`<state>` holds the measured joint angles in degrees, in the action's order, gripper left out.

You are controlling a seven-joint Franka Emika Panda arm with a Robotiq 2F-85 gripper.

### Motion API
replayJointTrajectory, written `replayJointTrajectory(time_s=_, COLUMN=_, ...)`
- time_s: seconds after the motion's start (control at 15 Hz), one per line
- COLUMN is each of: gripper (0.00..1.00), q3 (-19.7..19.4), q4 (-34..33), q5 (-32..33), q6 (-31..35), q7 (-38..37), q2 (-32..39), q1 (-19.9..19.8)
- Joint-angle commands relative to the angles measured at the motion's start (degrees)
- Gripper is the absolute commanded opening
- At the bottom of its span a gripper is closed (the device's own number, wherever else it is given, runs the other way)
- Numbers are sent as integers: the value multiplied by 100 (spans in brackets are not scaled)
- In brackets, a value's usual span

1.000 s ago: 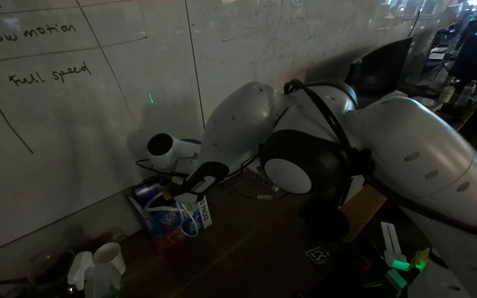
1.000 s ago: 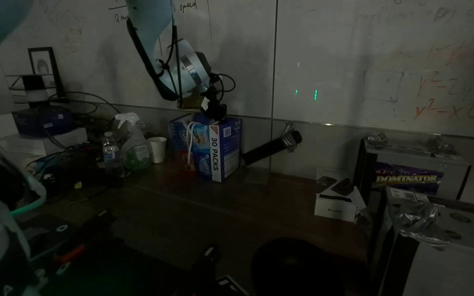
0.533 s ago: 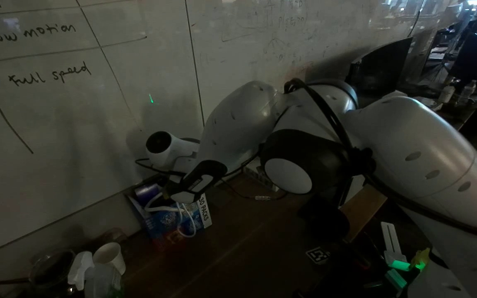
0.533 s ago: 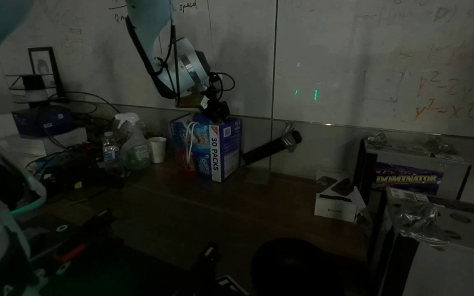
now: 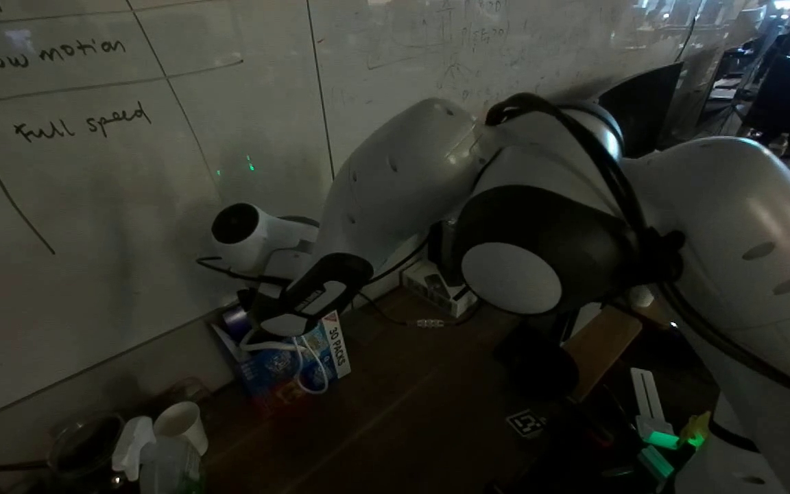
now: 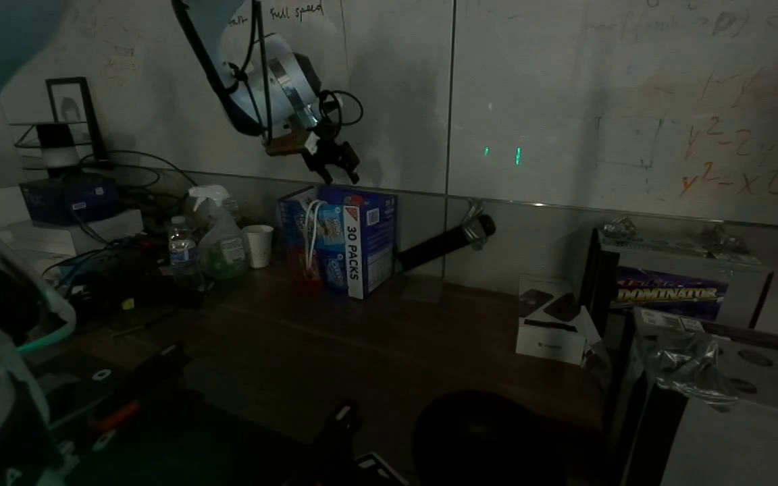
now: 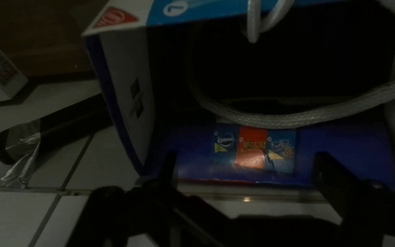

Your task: Put the white ropes in the blue box

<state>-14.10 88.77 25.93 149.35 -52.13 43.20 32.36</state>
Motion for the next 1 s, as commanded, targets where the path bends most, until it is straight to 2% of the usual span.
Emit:
replayJointTrajectory(time_s=0.0, gripper=100, q3=124, q4=832, q5=98, q6=-706, q7=-51, q2=-942, q1=238)
replayJointTrajectory(time_s=0.13, gripper=100, q3=306, q4=1107, q5=115, q6=-1065, q7=-40, q2=-1292, q1=237)
replayJointTrajectory(time_s=0.4, gripper=100, q3=900, q4=1768, q5=-42, q6=-1222, q7=163, q2=-1882, q1=-70)
replayJointTrajectory(time_s=0.73, gripper=100, q3=1376, q4=2825, q5=50, q6=-487, q7=349, q2=-2303, q1=-552)
replayJointTrajectory(time_s=0.93, gripper=100, q3=1448, q4=3282, q5=65, q6=157, q7=674, q2=-2276, q1=-805)
